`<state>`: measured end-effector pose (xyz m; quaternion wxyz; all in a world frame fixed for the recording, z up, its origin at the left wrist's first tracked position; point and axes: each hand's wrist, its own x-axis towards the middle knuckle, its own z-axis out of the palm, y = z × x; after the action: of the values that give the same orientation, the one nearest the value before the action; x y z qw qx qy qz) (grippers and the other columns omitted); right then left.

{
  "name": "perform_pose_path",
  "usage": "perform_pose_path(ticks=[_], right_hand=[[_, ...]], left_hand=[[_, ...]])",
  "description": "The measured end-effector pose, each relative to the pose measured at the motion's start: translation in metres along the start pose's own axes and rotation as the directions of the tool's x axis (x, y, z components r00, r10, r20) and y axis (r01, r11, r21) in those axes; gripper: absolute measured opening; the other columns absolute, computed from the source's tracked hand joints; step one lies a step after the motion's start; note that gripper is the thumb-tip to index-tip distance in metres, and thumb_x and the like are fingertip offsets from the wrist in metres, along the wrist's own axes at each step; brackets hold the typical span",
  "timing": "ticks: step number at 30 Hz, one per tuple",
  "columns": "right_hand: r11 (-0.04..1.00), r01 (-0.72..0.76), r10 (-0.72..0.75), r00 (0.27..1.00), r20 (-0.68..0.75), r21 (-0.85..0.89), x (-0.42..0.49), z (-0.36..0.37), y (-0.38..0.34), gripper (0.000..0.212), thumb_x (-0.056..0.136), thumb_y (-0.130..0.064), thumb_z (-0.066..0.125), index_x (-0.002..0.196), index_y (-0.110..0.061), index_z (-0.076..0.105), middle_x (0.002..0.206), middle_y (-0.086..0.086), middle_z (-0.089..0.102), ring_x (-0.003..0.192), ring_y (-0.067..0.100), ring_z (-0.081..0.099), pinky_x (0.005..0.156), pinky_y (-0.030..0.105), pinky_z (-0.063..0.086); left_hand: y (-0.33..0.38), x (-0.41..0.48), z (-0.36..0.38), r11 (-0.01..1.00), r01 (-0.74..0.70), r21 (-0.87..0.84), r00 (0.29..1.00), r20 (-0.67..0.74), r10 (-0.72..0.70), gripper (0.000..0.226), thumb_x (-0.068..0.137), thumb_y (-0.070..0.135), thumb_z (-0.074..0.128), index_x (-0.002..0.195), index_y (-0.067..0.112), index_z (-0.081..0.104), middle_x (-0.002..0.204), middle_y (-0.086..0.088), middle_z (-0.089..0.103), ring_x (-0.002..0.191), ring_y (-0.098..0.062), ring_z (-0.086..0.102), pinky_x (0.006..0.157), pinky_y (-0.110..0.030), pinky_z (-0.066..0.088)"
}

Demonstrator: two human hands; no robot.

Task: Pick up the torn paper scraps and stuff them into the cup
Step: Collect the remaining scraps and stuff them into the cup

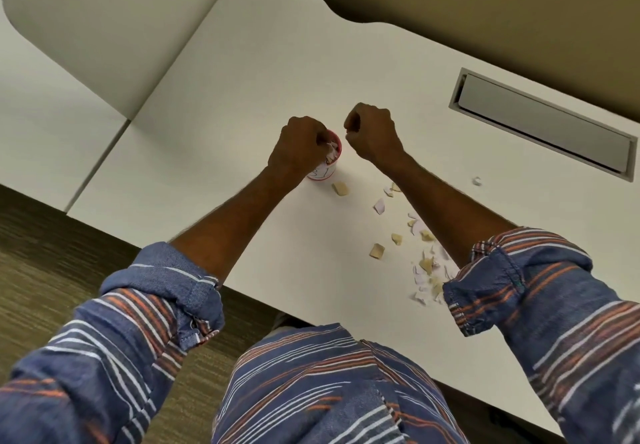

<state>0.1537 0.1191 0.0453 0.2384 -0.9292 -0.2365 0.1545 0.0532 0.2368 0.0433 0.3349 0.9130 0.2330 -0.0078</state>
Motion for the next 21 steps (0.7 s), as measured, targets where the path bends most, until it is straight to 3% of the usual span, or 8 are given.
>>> perform_pose_path(ticks=[2, 6, 11, 15, 18, 21], right_hand=[[1.0, -0.03, 0.03, 0.999, 0.012, 0.004, -0.008, 0.004, 0.018, 0.017, 0.082, 0.0, 0.061, 0.095, -0.008, 0.069, 0.099, 0.008, 0.073, 0.091, 0.023, 0.068, 0.07, 0.026, 0.05], [0.994, -0.109, 0.11, 0.993, 0.05, -0.009, -0.023, 0.016, 0.047, 0.018, 0.08, -0.002, 0.061, 0.093, -0.011, 0.07, 0.097, 0.007, 0.073, 0.09, 0.023, 0.068, 0.069, 0.023, 0.046], [0.987, -0.157, 0.155, 0.986, 0.064, 0.02, -0.04, 0.032, 0.066, 0.019, 0.083, 0.0, 0.059, 0.094, -0.011, 0.071, 0.1, 0.008, 0.073, 0.092, 0.025, 0.069, 0.074, 0.027, 0.052], [0.999, 0.005, 0.002, 0.983, 0.181, -0.04, -0.058, 0.051, 0.071, 0.03, 0.089, -0.006, 0.062, 0.117, -0.013, 0.068, 0.122, 0.01, 0.068, 0.112, 0.027, 0.064, 0.095, 0.033, 0.051], [0.959, 0.219, -0.145, 0.923, 0.356, -0.178, -0.072, 0.071, 0.077, 0.047, 0.098, -0.015, 0.054, 0.145, -0.015, 0.048, 0.153, 0.011, 0.043, 0.139, 0.029, 0.044, 0.114, 0.037, 0.039], [0.876, 0.39, -0.233, 0.857, 0.46, -0.284, -0.086, 0.087, 0.091, 0.054, 0.103, -0.021, 0.045, 0.154, -0.012, 0.032, 0.164, 0.009, 0.022, 0.15, 0.028, 0.026, 0.119, 0.039, 0.034]], left_hand=[[0.0, -0.003, 0.007, 0.998, -0.041, 0.048, 0.997, 0.067, 0.037, 0.024, 0.084, 0.018, 0.068, 0.106, 0.013, 0.076, 0.107, -0.009, 0.075, 0.1, -0.025, 0.068, 0.078, -0.023, 0.046], [0.001, 0.002, 0.02, 0.983, -0.042, 0.178, 0.982, 0.187, 0.009, 0.028, 0.087, 0.014, 0.064, 0.114, 0.007, 0.07, 0.118, -0.014, 0.068, 0.109, -0.031, 0.064, 0.088, -0.031, 0.05], [-0.001, 0.017, 0.021, 0.963, -0.086, 0.256, 0.963, 0.269, 0.015, 0.034, 0.089, 0.013, 0.063, 0.122, 0.01, 0.066, 0.127, -0.013, 0.064, 0.116, -0.032, 0.061, 0.095, -0.035, 0.05], [0.0, 0.025, 0.027, 0.96, -0.012, 0.281, 0.951, 0.301, -0.076, 0.04, 0.089, 0.016, 0.065, 0.128, 0.007, 0.061, 0.132, -0.015, 0.061, 0.123, -0.033, 0.058, 0.1, -0.036, 0.047], [0.002, 0.032, 0.022, 0.948, -0.088, 0.307, 0.96, 0.28, -0.002, 0.028, 0.088, 0.018, 0.064, 0.11, 0.002, 0.07, 0.116, -0.019, 0.067, 0.106, -0.036, 0.066, 0.087, -0.038, 0.053], [0.003, 0.042, 0.008, 0.931, -0.167, 0.326, 0.961, 0.265, 0.079, 0.022, 0.085, 0.014, 0.068, 0.104, 0.006, 0.075, 0.11, -0.019, 0.068, 0.097, -0.037, 0.068, 0.084, -0.041, 0.058]])
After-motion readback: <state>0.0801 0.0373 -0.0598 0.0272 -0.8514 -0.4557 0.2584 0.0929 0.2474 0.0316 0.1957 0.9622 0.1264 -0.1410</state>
